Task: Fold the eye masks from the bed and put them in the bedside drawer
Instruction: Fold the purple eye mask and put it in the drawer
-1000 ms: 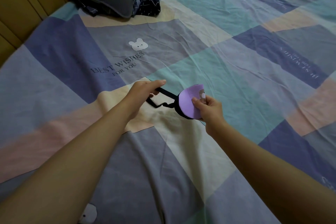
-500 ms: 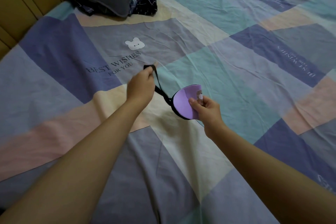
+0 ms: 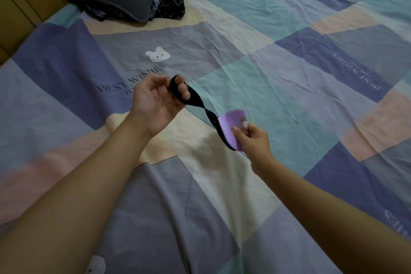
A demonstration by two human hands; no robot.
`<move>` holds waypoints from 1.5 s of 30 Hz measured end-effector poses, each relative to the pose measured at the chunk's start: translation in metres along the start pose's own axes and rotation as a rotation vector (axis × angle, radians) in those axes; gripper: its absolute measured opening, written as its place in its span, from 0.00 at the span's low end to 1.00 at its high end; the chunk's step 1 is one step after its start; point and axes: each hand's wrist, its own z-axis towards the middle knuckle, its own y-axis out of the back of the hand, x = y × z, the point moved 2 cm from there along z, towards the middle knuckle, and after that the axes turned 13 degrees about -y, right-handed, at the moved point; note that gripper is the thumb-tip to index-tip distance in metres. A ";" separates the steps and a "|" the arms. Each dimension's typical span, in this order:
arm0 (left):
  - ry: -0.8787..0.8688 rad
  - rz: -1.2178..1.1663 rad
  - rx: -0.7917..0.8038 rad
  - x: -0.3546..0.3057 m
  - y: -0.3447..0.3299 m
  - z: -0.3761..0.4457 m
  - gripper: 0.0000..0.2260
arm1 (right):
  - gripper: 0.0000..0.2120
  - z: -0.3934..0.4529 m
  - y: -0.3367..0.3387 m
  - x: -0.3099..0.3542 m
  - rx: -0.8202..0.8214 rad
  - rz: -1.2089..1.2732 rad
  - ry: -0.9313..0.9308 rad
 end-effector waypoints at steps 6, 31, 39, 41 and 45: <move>-0.050 0.675 -0.289 0.025 0.008 0.001 0.17 | 0.12 -0.008 -0.010 -0.005 -0.022 0.099 -0.005; -0.219 1.775 0.032 0.067 -0.005 -0.006 0.13 | 0.08 -0.028 -0.020 0.039 0.064 -0.210 0.124; -0.227 1.767 0.075 0.076 -0.002 -0.009 0.07 | 0.07 -0.019 -0.026 0.039 -0.002 0.111 -0.067; -0.175 1.552 0.011 0.075 0.005 -0.010 0.05 | 0.06 -0.016 -0.023 0.034 -0.036 0.161 -0.150; -0.166 1.275 -0.082 0.069 0.013 -0.012 0.08 | 0.07 -0.011 -0.021 0.026 -0.021 0.113 -0.222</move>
